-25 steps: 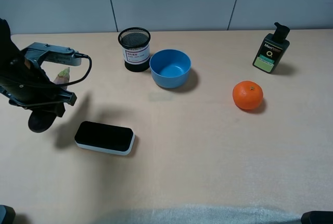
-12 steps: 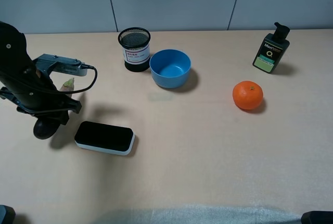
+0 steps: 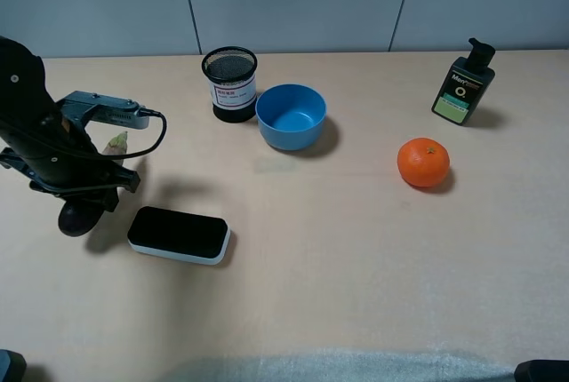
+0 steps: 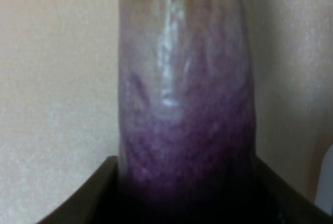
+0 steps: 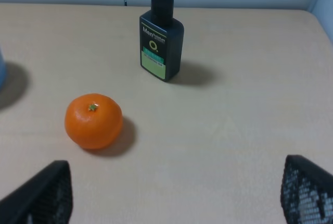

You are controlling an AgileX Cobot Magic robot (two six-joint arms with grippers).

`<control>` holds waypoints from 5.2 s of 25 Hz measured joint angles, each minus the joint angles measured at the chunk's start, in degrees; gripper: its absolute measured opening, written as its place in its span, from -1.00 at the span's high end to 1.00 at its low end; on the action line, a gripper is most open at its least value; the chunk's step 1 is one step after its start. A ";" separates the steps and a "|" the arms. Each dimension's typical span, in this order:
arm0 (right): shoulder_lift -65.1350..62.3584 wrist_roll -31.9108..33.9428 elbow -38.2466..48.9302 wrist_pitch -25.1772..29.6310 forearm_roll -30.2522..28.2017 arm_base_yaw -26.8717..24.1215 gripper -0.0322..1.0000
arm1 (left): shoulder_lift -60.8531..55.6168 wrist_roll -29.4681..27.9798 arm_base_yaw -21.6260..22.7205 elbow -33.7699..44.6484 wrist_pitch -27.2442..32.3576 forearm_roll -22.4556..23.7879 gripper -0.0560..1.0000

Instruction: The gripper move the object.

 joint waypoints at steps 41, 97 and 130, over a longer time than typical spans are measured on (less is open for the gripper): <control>0.00 0.00 0.00 0.00 0.00 0.00 -0.24 | 0.00 -0.71 0.00 0.00 2.94 0.00 -0.57; 0.00 0.00 0.00 -0.05 0.00 0.00 -0.24 | -87.29 14.27 8.19 2.50 40.09 -6.24 -0.57; 0.00 0.00 0.00 0.00 0.00 0.00 -0.24 | -97.06 19.43 12.08 9.74 36.16 -10.48 -0.57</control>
